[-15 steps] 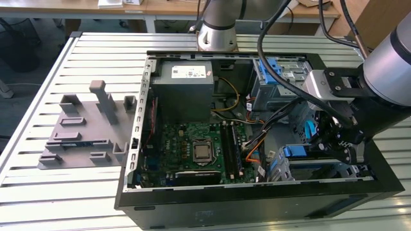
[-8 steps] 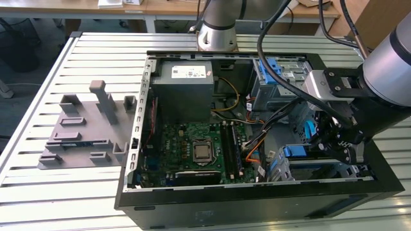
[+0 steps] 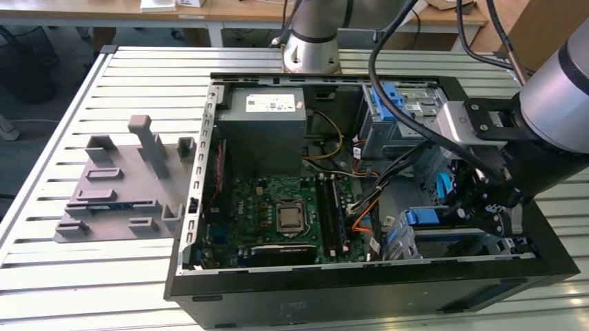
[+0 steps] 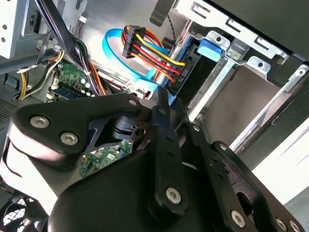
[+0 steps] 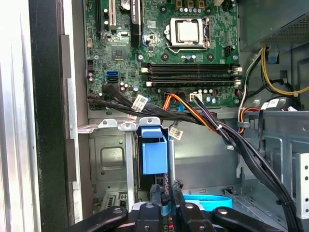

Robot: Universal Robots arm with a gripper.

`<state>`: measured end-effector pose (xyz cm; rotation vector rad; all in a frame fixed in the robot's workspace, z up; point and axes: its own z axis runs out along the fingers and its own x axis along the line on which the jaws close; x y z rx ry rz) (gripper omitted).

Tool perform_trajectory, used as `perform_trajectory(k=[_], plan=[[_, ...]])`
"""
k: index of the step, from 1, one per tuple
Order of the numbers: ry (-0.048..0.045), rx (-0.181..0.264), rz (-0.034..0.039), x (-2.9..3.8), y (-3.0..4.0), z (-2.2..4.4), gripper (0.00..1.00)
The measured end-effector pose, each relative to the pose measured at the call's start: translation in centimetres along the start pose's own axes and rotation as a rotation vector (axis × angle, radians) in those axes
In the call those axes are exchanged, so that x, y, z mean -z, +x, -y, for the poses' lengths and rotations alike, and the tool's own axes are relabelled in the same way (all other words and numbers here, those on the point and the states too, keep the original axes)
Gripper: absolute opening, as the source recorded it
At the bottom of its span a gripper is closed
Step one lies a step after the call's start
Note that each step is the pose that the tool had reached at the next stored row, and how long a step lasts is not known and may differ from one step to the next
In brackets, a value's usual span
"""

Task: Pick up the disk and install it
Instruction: 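Insert the second disk wire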

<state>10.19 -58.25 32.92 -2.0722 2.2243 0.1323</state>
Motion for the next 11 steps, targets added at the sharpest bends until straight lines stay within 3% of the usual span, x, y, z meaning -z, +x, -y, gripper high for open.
perform_trajectory(k=[11], plan=[[0.0000, 0.000, 0.0001, 0.41, -0.05, 0.00, 0.23]])
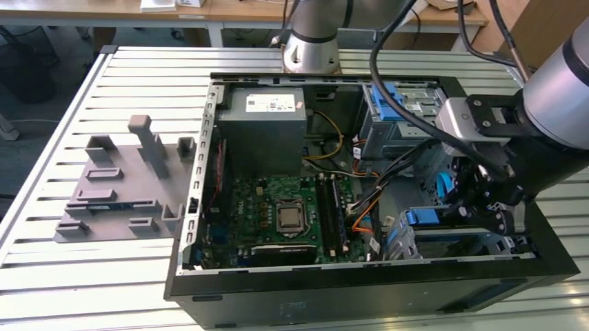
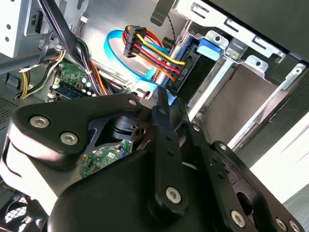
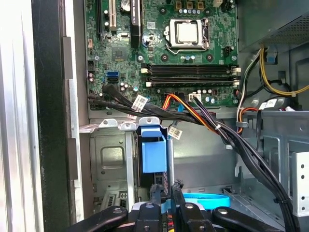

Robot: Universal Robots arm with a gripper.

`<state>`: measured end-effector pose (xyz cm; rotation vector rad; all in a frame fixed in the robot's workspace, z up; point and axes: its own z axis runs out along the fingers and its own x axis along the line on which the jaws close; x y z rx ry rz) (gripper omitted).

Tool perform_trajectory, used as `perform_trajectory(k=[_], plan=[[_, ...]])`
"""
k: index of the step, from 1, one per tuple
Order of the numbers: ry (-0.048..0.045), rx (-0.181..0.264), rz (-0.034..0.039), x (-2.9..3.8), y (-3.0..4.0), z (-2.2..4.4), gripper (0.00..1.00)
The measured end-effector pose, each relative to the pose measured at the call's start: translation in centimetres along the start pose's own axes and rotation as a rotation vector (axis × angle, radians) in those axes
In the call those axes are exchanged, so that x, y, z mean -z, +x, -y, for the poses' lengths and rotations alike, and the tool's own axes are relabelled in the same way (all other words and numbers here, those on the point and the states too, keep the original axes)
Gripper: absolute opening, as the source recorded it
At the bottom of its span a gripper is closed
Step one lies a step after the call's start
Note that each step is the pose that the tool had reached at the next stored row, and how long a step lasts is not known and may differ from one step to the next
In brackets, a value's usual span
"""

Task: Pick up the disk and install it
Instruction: 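Insert the second disk wire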

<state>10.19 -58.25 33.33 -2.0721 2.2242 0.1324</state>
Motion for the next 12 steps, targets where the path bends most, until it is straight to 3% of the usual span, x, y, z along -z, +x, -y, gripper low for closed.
perform_trajectory(k=[12], plan=[[-0.0003, 0.000, -0.0001, 0.98, -0.14, 0.00, 0.23]])
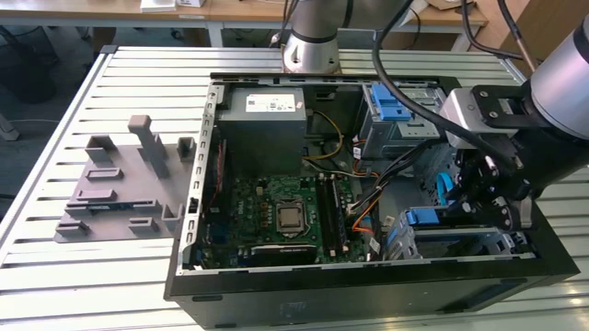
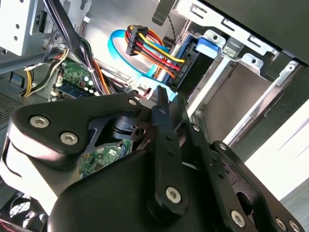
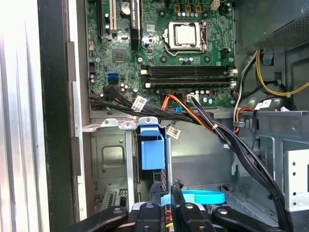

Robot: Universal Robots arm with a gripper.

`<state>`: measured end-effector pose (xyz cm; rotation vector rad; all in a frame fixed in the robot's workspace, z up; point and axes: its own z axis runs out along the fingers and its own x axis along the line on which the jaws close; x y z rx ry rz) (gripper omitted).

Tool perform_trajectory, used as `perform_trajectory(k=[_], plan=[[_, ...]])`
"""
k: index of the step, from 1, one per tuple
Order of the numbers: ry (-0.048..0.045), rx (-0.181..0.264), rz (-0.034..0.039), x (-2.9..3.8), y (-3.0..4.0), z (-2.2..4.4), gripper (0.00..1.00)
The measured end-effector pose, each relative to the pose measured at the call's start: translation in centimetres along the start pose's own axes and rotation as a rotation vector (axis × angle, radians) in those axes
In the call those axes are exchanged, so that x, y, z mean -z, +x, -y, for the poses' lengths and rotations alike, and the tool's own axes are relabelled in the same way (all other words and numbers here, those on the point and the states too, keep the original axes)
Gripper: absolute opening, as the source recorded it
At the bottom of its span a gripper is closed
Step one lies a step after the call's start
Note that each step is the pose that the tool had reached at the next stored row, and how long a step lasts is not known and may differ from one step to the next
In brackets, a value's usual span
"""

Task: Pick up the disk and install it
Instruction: 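Insert the second disk wire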

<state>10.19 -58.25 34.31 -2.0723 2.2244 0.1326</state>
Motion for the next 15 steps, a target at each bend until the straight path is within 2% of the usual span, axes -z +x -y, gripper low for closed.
perform_trajectory(k=[3, 4, 5, 6, 15], plan=[[-0.0003, 0.000, 0.0000, 0.31, -0.04, 0.00, 0.22], [-0.0004, 0.000, 0.0002, 0.34, -0.05, 0.00, 0.16], [-0.0004, 0.000, 0.0003, 0.33, -0.05, 0.00, 0.16], [-0.0004, 0.000, 0.0003, 0.34, -0.05, 0.00, 0.11], [-0.0004, 0.000, 0.0000, 0.41, -0.06, 0.00, 0.11]])
